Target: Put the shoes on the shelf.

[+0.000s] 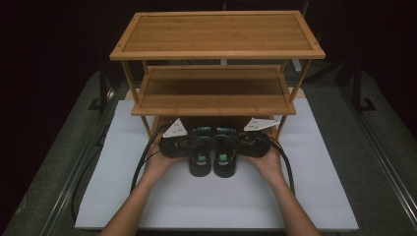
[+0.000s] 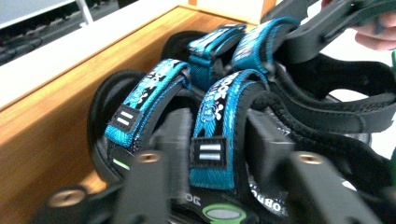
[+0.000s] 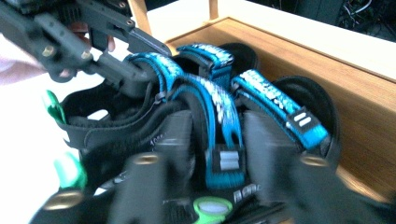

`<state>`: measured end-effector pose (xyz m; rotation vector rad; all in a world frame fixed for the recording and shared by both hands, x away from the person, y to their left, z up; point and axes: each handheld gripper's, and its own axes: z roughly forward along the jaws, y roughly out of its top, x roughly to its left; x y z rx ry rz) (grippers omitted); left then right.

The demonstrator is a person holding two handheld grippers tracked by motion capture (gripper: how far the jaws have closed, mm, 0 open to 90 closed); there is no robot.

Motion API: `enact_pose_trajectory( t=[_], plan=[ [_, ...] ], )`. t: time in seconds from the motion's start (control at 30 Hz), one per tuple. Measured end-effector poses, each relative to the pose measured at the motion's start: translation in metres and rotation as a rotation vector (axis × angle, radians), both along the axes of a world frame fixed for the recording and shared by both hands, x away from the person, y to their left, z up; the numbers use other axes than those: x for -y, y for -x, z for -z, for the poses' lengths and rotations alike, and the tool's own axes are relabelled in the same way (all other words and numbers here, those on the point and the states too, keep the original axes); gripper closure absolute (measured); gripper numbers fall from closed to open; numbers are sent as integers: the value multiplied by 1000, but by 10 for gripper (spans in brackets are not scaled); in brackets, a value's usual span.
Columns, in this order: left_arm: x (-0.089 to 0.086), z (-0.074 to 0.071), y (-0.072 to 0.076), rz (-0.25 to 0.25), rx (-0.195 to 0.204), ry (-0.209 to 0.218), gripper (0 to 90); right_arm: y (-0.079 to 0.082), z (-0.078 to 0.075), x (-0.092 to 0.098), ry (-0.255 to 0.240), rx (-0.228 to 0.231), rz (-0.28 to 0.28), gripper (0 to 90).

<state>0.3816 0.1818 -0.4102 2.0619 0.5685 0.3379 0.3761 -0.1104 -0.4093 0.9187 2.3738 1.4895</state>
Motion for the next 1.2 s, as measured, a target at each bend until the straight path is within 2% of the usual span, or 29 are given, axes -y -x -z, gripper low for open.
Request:
enact_pose_trajectory(
  t=[0.13, 0.17, 0.2, 0.3, 0.33, 0.37, 0.4, 0.43, 0.47, 0.5, 0.57, 0.6, 0.63, 0.7, 0.73, 0.77, 0.8, 0.83, 0.87, 0.9, 0.93, 1.1, 1.2],
  plan=[
    [-6, -5, 1, -13, -29, 22, 439, 4, -5, 2, 16, 3, 24, 482],
    [-9, -7, 2, -14, -37, 25, 439, 6, -7, 4, 19, 7, 28, 468],
    [-12, -9, 4, -18, -49, 27, 392, 11, -12, 8, 32, 14, 37, 438],
    [-28, -17, 17, -42, -52, 37, 345, 22, -17, 16, 31, 18, 51, 394],
    [-28, -17, 17, -42, -52, 37, 329, 22, -17, 16, 31, 18, 51, 394],
    [-32, -18, 21, -45, -57, 35, 329, 26, -18, 19, 34, 18, 54, 377],
    [-36, -18, 24, -47, -63, 31, 282, 35, -17, 24, 41, 10, 62, 340],
    [-42, -16, 32, -53, -71, 9, 254, 40, -16, 27, 45, 8, 65, 324],
    [-42, -16, 32, -53, -71, 9, 239, 44, -15, 29, 52, 9, 76, 304],
    [-47, -11, 40, -55, -78, -6, 227, 48, -13, 30, 62, 13, 81, 291],
    [-49, -4, 46, -42, -86, -27, 196, 54, -8, 32, 81, 11, 89, 275],
    [-49, -4, 46, -42, -86, -27, 186, 54, -8, 32, 81, 11, 89, 275],
    [-48, 5, 50, -28, -94, -44, 182, 60, -1, 33, 92, -5, 82, 270],
    [-44, 12, 51, -16, -97, -72, 180, 62, 8, 31, 115, -20, 80, 257],
    [-44, 12, 51, -16, -97, -72, 180, 62, 8, 31, 115, -20, 80, 257],
    [-38, 18, 51, -1, -105, -94, 179, 62, 16, 26, 132, -43, 59, 251],
    [-38, 18, 51, -1, -105, -94, 175, 62, 20, 23, 148, -44, 50, 241],
    [-32, 22, 51, 18, -111, -120, 174, 61, 24, 20, 165, -52, 38, 227],
    [-32, 22, 51, 18, -111, -120, 174, 61, 24, 20, 165, -52, 38, 227],
    [-27, 27, 51, 36, -103, -163, 174, 60, 30, 15, 188, -61, 23, 218],
    [-25, 30, 50, 38, -98, -178, 174, 59, 32, 12, 192, -64, 12, 217],
    [-18, 36, 48, 42, -80, -186, 169, 59, 37, 1, 238, -57, -7, 217],
    [-16, 38, 48, 50, -78, -185, 167, 59, 40, -4, 242, -59, -10, 219]
  ],
)
